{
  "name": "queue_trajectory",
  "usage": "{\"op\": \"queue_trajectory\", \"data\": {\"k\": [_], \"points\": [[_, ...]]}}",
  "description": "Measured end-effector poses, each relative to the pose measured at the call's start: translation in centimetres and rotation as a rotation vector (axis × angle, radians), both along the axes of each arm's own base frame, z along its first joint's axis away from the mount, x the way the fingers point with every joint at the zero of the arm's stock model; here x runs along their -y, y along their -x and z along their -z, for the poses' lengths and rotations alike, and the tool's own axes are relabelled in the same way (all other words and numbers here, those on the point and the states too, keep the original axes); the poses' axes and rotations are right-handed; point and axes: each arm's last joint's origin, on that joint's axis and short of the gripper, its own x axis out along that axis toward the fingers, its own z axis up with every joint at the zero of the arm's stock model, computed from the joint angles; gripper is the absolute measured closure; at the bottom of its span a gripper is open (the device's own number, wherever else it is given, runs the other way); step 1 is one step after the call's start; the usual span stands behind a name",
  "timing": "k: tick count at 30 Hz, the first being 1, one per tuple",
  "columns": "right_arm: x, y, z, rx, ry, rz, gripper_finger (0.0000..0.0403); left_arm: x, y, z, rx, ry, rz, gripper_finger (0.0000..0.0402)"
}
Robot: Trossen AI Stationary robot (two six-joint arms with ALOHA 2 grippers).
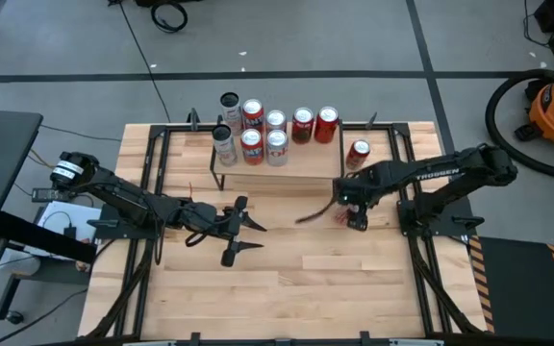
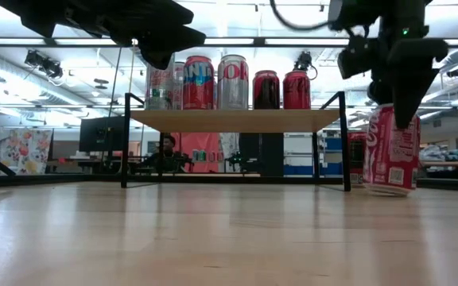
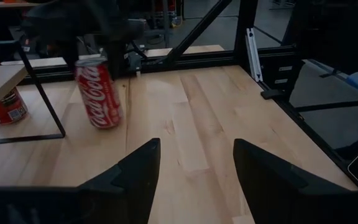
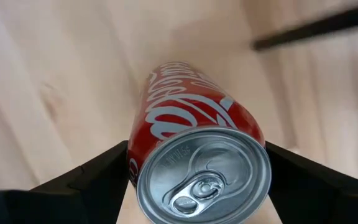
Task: Place canned beverage on shelf
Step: Put the red and white soda can on the shelf aligned with the other red and white soda can
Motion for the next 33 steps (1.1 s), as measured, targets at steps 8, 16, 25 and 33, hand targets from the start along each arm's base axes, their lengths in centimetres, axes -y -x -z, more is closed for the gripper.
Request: {"op": "queue_trajectory", "data": {"k": [8,16,25,33], "points": [[-3.9,-3.8,0.3,-0.073,0.035,-0.131,0.0067,-0.1,-0.1,-0.1,0.013,0.004,-0.002,0.0189],[-7.2,-9.2,-0.2,-0.084,0.101,-0.465,0.0067,-0.1,0.0,-0.1,0.013,0.004,-0.002,0.0189],[-7.9,-12.4,0.6,-0.122,0.041,-0.538,0.0041,0.0,0.0,0.0,-0.001,0.003,0.000,0.0189],[-8.2,-13.4,-0.5,-0.127,0.092,-0.532,0.0012,0.0,0.0,-0.1,0.008,0.006,0.000,0.0189]]}}
